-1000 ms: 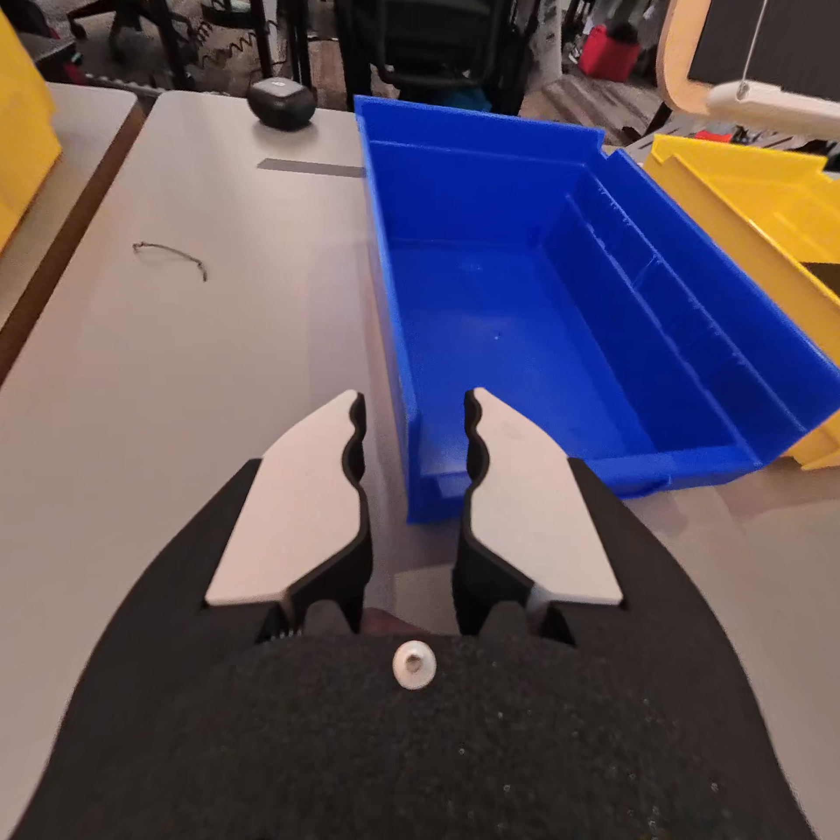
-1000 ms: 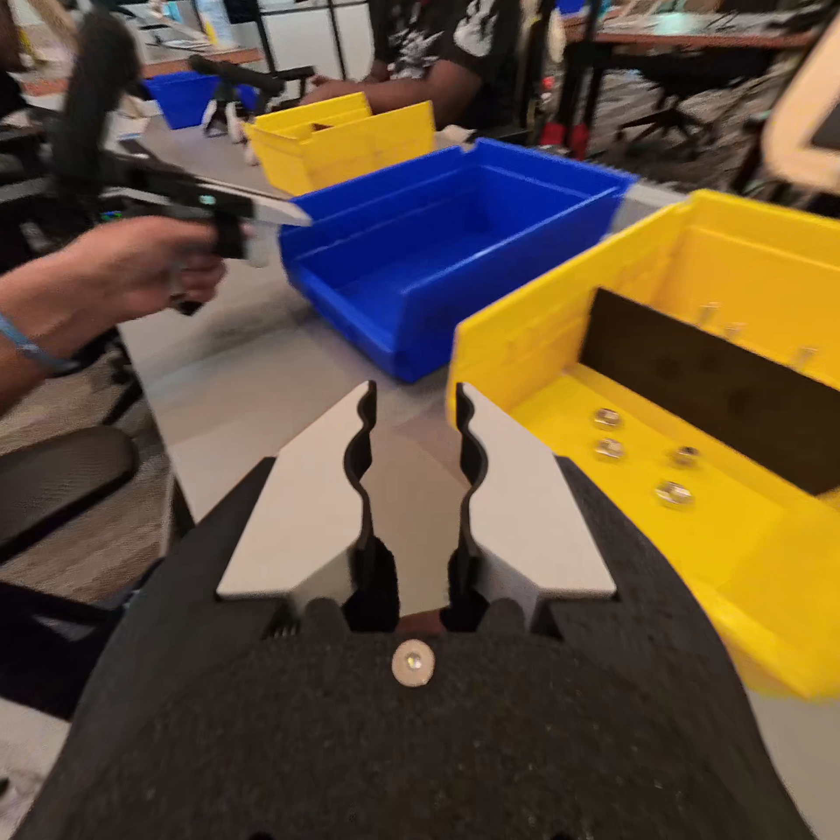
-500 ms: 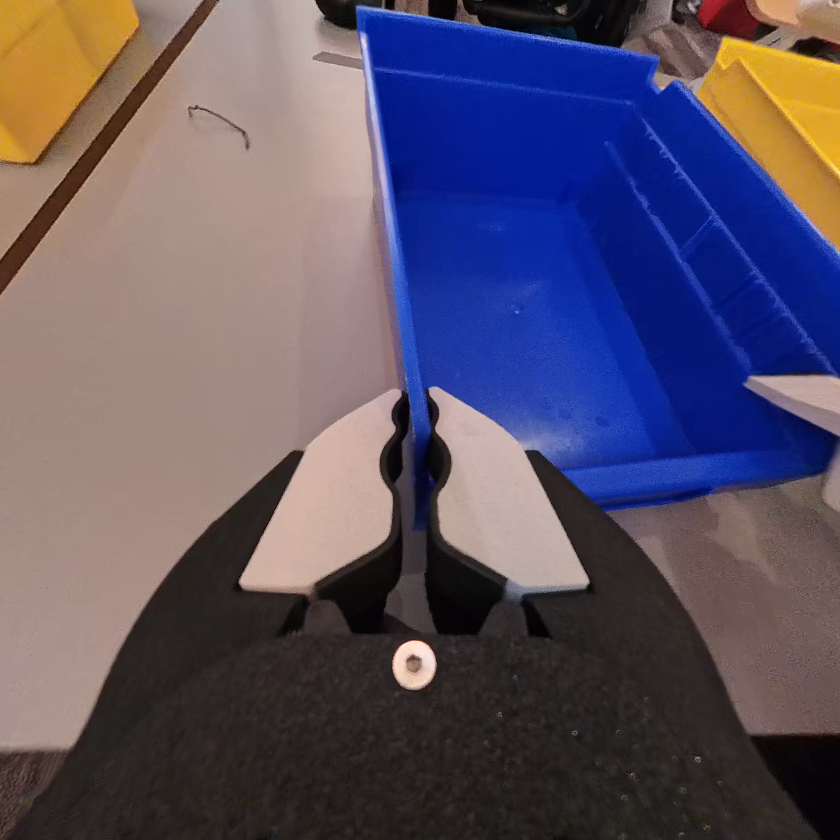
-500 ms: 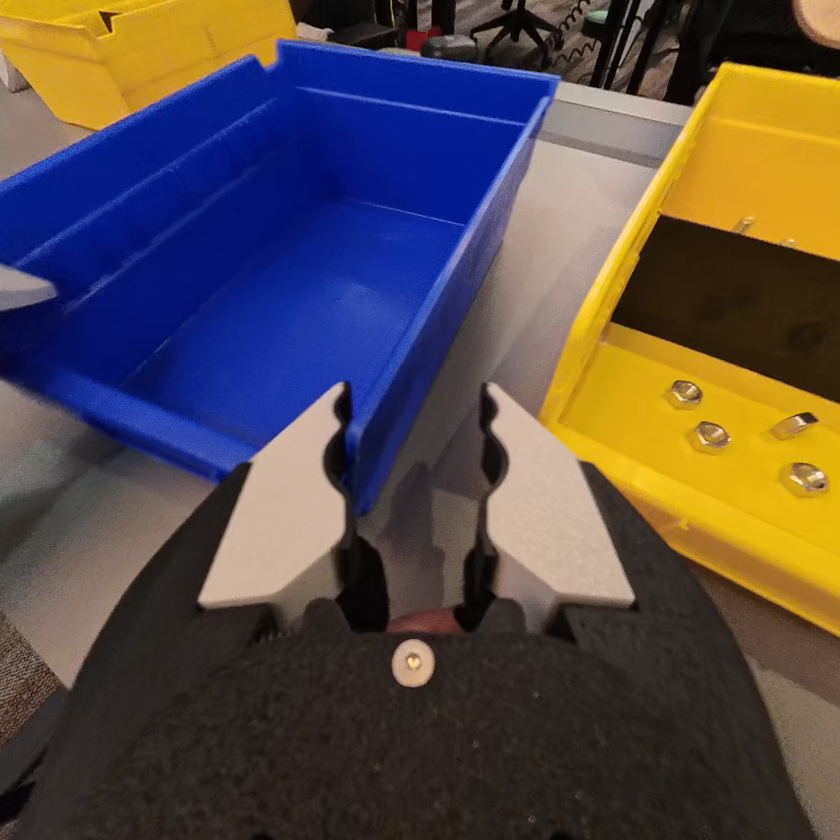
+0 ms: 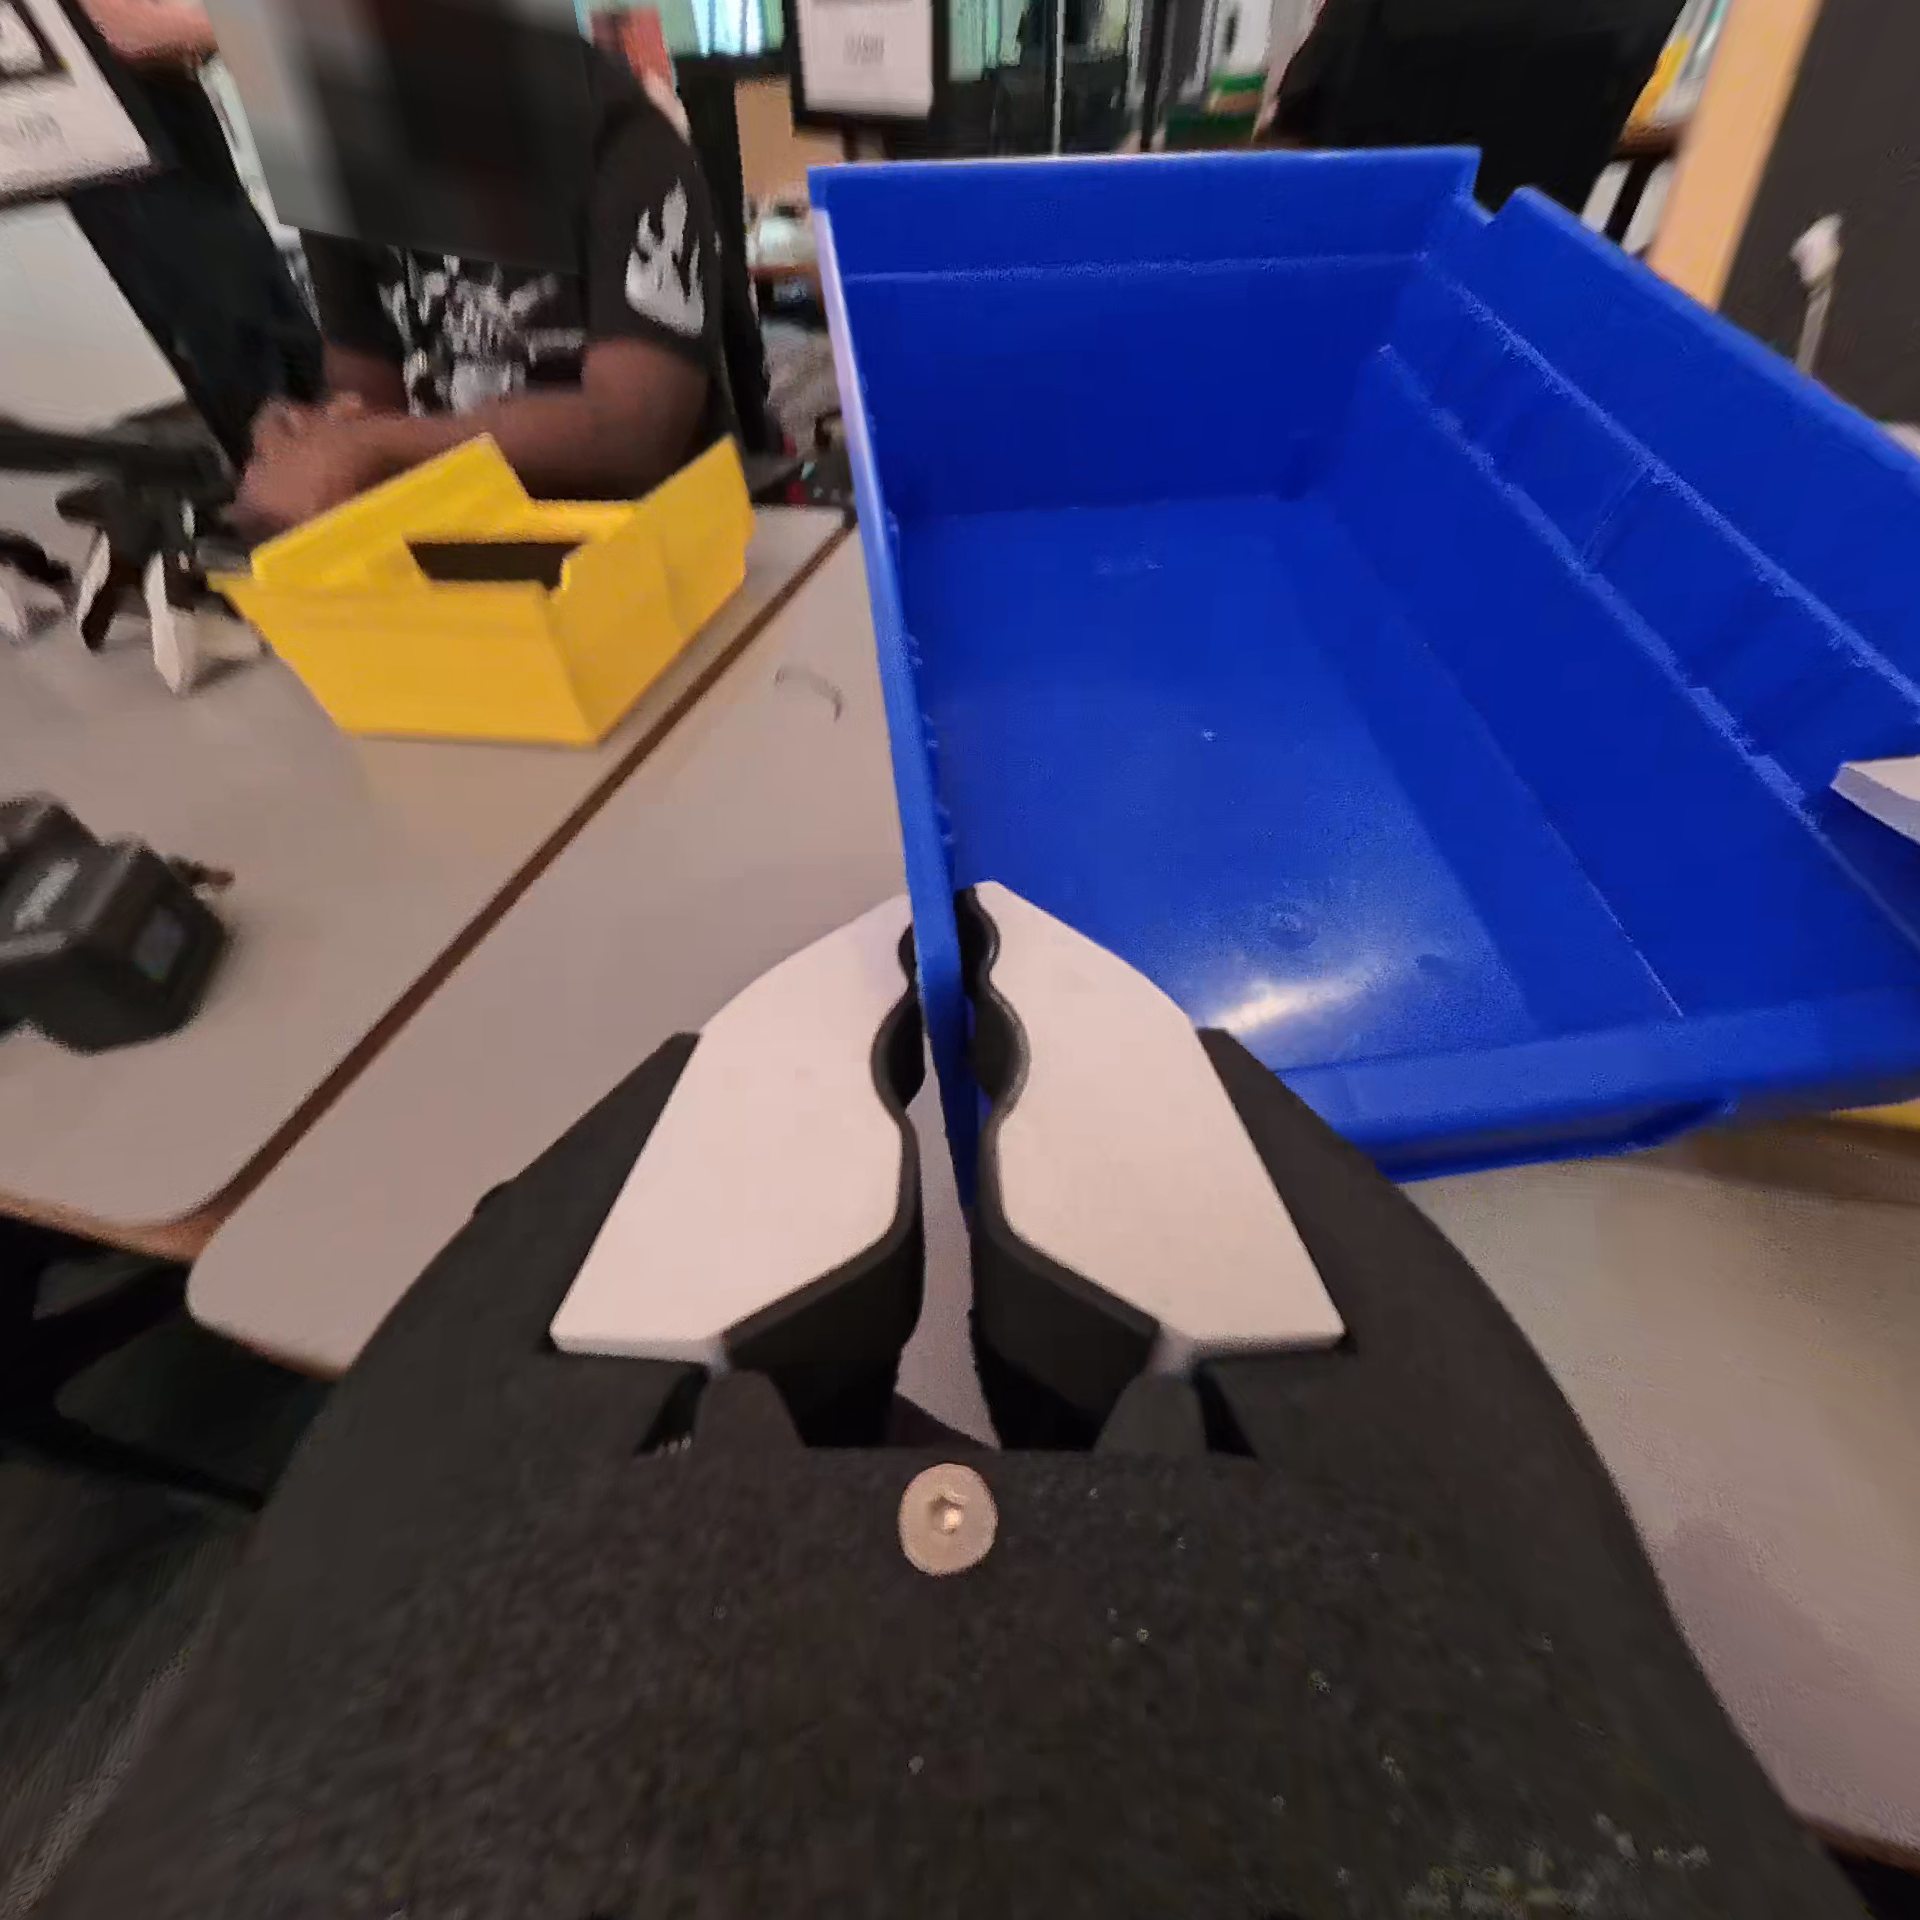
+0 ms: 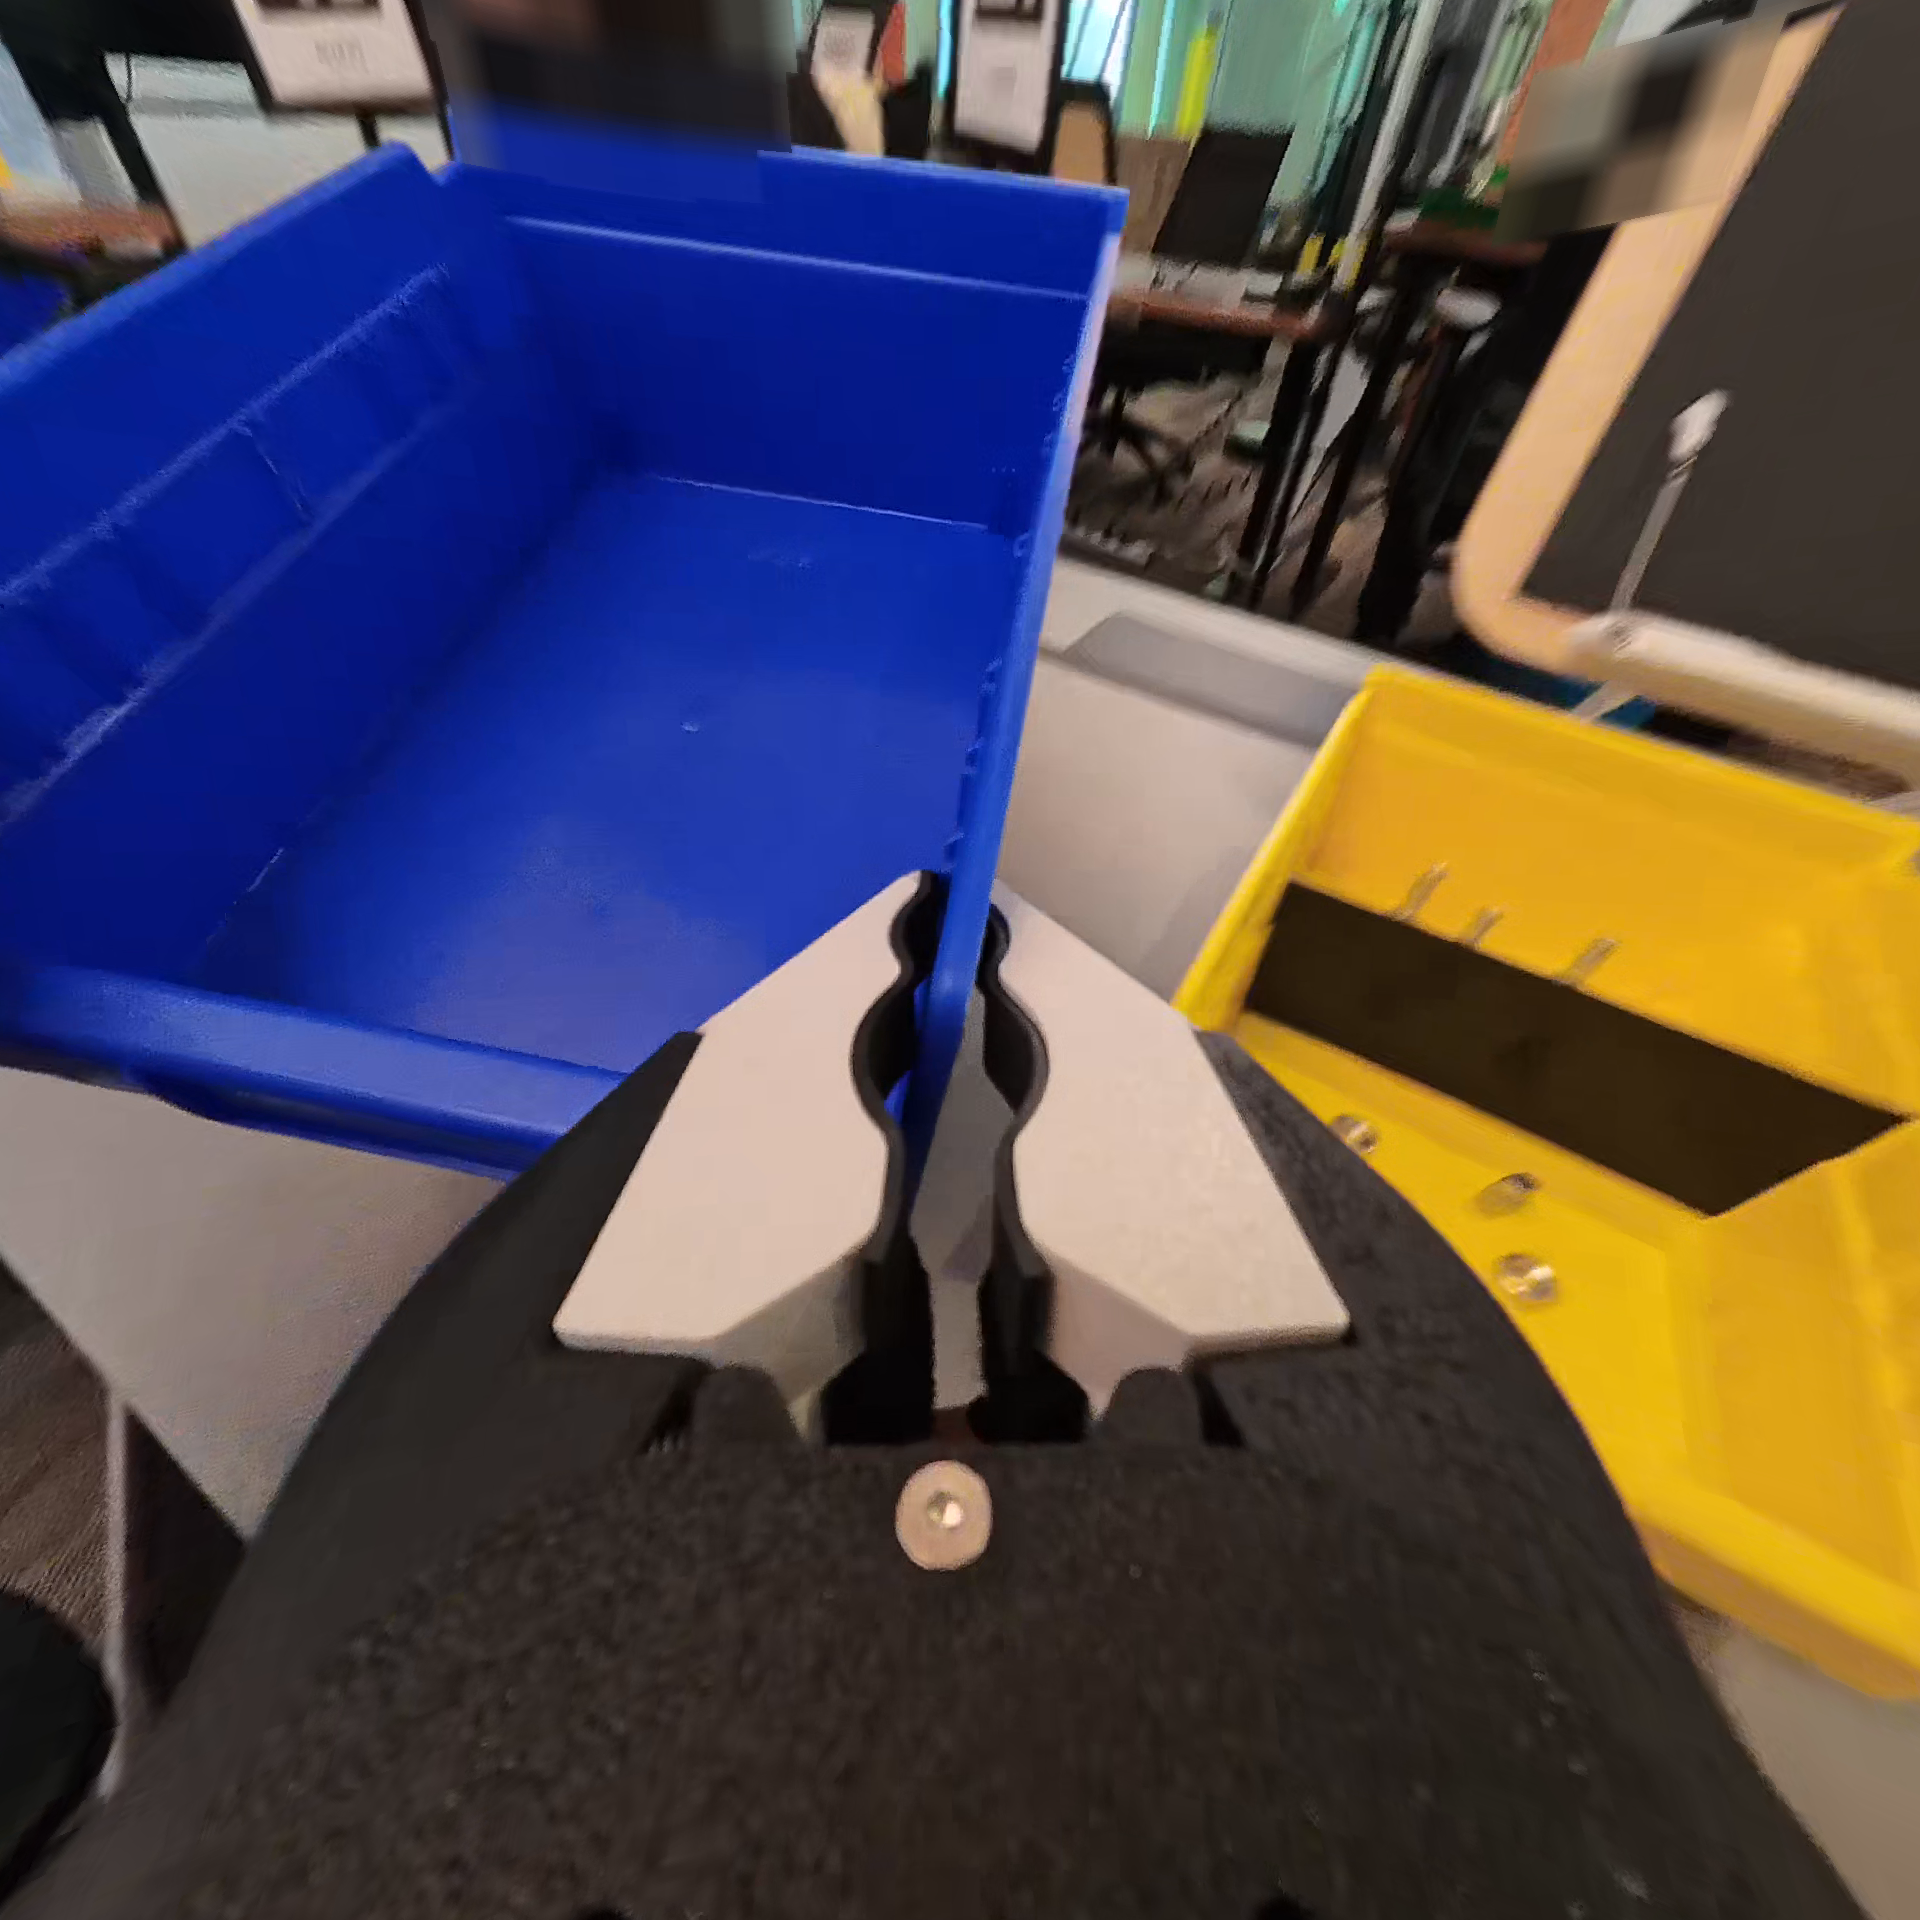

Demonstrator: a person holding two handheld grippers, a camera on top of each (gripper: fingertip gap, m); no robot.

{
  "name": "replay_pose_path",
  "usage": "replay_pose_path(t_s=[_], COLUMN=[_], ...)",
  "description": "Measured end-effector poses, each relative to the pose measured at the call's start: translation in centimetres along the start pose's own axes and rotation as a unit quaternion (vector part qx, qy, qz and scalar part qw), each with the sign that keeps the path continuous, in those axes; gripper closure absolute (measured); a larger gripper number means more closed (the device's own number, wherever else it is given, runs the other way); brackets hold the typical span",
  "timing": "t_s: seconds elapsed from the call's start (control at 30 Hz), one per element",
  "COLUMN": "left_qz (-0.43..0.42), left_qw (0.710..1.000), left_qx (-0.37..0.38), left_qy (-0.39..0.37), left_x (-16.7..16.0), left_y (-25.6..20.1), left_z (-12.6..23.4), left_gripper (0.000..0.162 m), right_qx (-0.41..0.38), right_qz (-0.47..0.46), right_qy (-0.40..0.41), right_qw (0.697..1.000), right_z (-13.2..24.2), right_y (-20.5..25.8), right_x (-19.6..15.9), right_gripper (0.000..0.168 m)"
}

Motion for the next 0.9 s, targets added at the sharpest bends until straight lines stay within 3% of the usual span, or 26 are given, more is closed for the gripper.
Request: replay_pose_path(t_s=[0.2, 0.37, 0.5, 0.63, 0.77, 0.9], left_qz=[-0.048, -0.095, -0.122, -0.149, -0.169, -0.191], left_qw=[0.991, 0.97, 0.945, 0.933, 0.927, 0.927], left_qx=[-0.099, -0.212, -0.3, -0.327, -0.335, -0.324], left_qy=[-0.073, -0.069, -0.046, -0.017, 0.015, 0.012], left_x=[7.7, 9.9, 8.0, 3.2, -0.8, -2.4], left_y=[-11.3, -26.7, -39.2, -48.6, -53.2, -55.4], left_z=[-1.3, -3.2, -3.6, -4.2, -4.4, -4.4], left_gripper=[0.158, 0.158, 0.158, 0.157, 0.157, 0.154], right_qx=[-0.109, -0.25, -0.31, -0.327, -0.293, -0.24], right_qz=[-0.018, -0.059, -0.097, -0.126, -0.132, -0.151], right_qy=[-0.062, -0.029, 0.013, 0.065, 0.092, 0.089], right_qw=[0.992, 0.966, 0.946, 0.934, 0.943, 0.955], right_z=[6.3, 13.1, 18.4, 21.0, 21.8, 21.1], right_y=[-11.5, -24.4, -34.5, -42.3, -46.9, -50.0], right_x=[4.3, 2.7, -1.8, -8.3, -13.0, -16.4], right_gripper=[0.164, 0.164, 0.164, 0.164, 0.164, 0.164])
Point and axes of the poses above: each gripper's, where its closed fingertips meet, z back along the fingers, x out of its top, y = z × x across the jaws, the point moved 9 cm from there along z, back along the fingers, and after that the axes turned 6 degrees about y, right-handed, at the moved point
